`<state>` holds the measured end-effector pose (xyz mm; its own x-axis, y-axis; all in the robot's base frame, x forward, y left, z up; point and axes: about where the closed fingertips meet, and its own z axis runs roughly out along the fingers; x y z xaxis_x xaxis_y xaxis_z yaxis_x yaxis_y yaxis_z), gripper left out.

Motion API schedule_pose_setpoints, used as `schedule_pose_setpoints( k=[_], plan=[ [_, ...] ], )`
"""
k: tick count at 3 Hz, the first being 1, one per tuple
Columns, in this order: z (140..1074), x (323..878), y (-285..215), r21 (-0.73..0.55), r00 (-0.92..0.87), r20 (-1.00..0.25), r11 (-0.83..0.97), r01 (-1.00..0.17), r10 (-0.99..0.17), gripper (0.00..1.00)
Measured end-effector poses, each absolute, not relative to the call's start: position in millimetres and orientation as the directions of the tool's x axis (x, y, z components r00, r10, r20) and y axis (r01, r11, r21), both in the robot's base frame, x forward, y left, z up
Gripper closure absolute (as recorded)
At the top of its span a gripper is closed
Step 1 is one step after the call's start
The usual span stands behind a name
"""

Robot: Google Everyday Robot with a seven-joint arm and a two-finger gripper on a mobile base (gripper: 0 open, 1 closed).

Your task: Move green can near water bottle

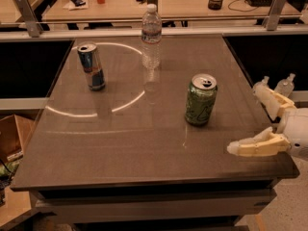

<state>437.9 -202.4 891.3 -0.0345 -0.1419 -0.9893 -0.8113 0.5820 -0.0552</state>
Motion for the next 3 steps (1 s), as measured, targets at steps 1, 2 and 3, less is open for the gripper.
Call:
schedule_pose_setpoints(
  k=[1,2,3],
  plan=[
    [886,447,-183,-0.046,-0.053,-0.989,0.621,-0.782,-0.140,0.00],
    [882,455,-164,-0.031,-0.068,-0.989,0.645,-0.764,-0.128,0.00],
    [880,463,-145,-0.018,-0.081,-0.990,0.659,-0.752,-0.119,0.00]
  ],
)
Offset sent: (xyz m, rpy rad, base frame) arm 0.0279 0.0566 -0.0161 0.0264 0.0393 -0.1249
